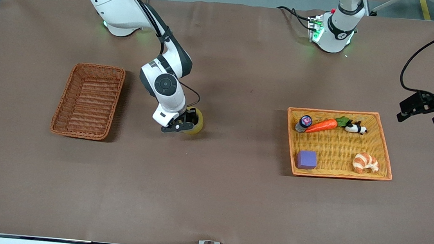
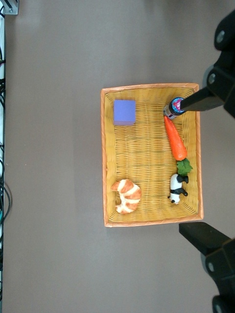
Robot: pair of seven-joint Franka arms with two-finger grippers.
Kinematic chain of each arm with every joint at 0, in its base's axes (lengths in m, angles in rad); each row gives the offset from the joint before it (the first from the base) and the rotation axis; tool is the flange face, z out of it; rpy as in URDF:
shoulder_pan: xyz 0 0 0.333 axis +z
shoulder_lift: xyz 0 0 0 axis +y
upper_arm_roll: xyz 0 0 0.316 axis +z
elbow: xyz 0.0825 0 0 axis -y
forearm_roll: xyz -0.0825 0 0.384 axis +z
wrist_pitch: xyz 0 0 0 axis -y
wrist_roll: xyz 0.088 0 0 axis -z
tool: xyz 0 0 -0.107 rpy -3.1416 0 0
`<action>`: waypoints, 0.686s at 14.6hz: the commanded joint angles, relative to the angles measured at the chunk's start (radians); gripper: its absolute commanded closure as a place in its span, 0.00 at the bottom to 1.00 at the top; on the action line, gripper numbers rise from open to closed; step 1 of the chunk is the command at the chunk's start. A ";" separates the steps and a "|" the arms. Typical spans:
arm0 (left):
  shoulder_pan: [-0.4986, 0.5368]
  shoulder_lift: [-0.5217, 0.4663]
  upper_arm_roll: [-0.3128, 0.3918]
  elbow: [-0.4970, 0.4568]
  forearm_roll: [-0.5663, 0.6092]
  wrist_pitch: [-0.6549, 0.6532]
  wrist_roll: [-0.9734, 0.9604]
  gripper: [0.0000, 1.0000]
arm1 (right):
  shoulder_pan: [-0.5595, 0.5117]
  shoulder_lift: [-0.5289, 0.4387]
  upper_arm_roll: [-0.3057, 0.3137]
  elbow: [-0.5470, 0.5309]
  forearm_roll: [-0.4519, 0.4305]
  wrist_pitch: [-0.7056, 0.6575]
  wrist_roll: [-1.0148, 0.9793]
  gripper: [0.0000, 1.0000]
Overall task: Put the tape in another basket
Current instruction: 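Carry the tape roll with the right gripper to the wicker basket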
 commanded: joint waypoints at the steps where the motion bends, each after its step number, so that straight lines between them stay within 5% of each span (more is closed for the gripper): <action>1: 0.007 -0.044 -0.012 -0.049 -0.002 0.011 -0.005 0.00 | -0.010 -0.005 0.005 0.001 -0.023 -0.009 0.047 0.93; 2: 0.009 -0.044 -0.012 -0.051 0.000 0.008 -0.005 0.00 | -0.012 -0.005 0.005 0.006 -0.023 -0.013 0.081 1.00; 7: 0.020 -0.034 -0.027 -0.072 0.001 0.002 0.004 0.00 | -0.035 -0.041 0.007 0.058 -0.015 -0.137 0.097 1.00; 10: 0.021 -0.018 -0.032 -0.054 0.001 -0.009 0.004 0.00 | -0.136 -0.211 0.011 0.061 -0.010 -0.316 0.097 1.00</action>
